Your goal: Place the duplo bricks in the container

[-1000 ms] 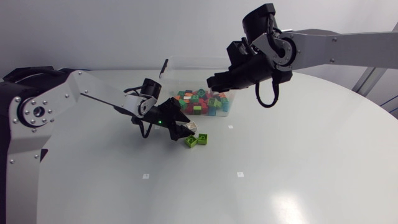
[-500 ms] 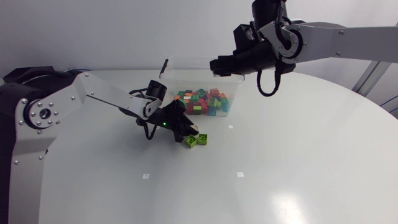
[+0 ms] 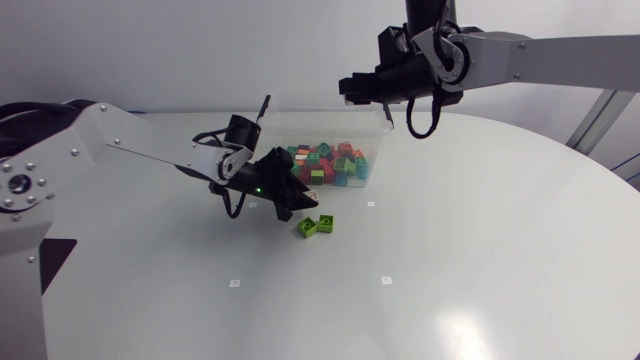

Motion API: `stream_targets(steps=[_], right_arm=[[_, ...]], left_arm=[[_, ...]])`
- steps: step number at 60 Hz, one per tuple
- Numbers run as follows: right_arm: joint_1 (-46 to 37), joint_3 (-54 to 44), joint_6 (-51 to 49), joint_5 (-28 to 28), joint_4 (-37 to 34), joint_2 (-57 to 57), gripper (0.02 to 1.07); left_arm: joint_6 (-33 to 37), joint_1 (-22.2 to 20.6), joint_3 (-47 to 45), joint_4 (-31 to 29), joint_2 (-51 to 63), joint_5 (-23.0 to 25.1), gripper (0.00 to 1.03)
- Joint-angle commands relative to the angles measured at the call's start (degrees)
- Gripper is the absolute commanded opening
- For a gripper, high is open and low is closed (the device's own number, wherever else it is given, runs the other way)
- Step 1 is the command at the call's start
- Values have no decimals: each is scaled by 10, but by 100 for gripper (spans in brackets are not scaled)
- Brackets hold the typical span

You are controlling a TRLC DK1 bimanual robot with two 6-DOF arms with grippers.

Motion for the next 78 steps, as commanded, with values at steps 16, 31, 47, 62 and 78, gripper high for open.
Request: stream_targets(steps=[16, 31, 47, 62, 78], right_arm=[[1, 87, 8, 28, -20, 97, 56], [8, 124, -3, 48, -44, 128, 82], [24, 76, -15, 67, -44, 78, 89], [34, -21, -15, 69, -33, -5, 89], [51, -148, -16, 68, -22, -82, 89]], left_arm=[[-77, 31, -47, -17, -147, -24, 27], [-169, 40, -50, 12, -219, -100, 28], [-233, 37, -12, 55, -210, -186, 29], [-275, 27, 69, 57, -141, -224, 30], [-312, 20, 154, 58, -69, -240, 30]])
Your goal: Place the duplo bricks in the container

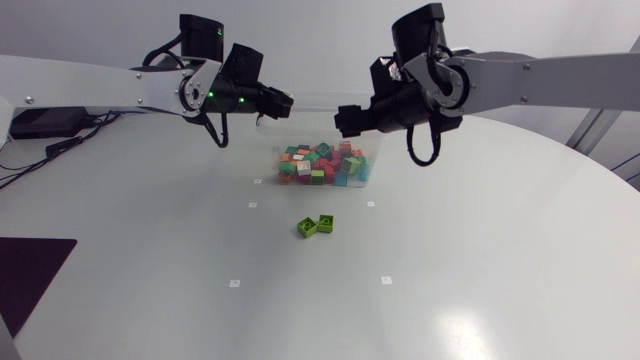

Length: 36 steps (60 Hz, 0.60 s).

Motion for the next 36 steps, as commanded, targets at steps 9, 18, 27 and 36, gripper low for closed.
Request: stream_targets(steps=[9, 18, 27, 36], right_arm=[[38, -87, -2, 4, -6, -43, 89], [57, -103, -2, 4, -28, -46, 89], [69, -100, 4, 7, -46, -27, 89], [75, -73, 27, 9, -85, 9, 89]], left_arm=[[-31, -10, 87, -5, 72, -33, 35], [-32, -10, 89, -10, 73, -43, 78], [-23, -7, 53, -4, 41, -44, 95], [-10, -2, -25, 27, -27, -45, 97]])
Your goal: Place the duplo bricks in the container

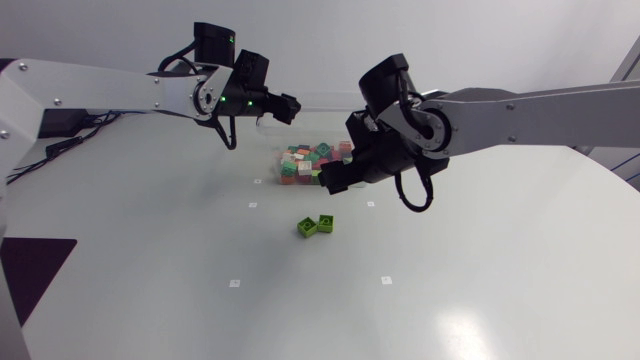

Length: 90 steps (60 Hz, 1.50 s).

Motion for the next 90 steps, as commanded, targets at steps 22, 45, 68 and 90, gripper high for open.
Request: stream_targets(steps=[22, 45, 68, 90], right_arm=[[16, 121, 84, 8, -115, 147, 89], [26, 225, 123, 9, -201, 252, 88], [24, 252, 139, 12, -219, 289, 63], [15, 237, 137, 9, -222, 295, 35]], left_arm=[[77, 13, -240, 48, -230, -7, 97], [174, 28, -350, 23, -277, 36, 96], [249, 22, -423, 14, -274, 98, 96], [263, -19, -424, 17, -224, 101, 96]])
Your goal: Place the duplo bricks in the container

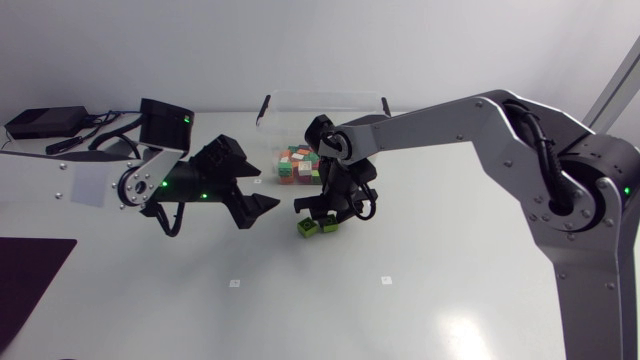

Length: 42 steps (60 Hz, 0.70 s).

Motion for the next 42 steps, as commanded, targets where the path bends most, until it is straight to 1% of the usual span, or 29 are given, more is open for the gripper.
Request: stream_targets(steps=[1, 19, 33, 42], right_arm=[[-6, -11, 13, 2, -3, 1, 34], [-41, -61, 6, 3, 17, -64, 33], [-72, -74, -2, 3, 15, -118, 33], [-91, -75, -4, 1, 14, -153, 33]], left_arm=[[12, -17, -8, 3, 30, 8, 96], [24, -43, 21, -8, 95, 18, 96], [26, -66, 53, -8, 143, 18, 96], [22, -83, 98, -33, 189, 17, 96]])
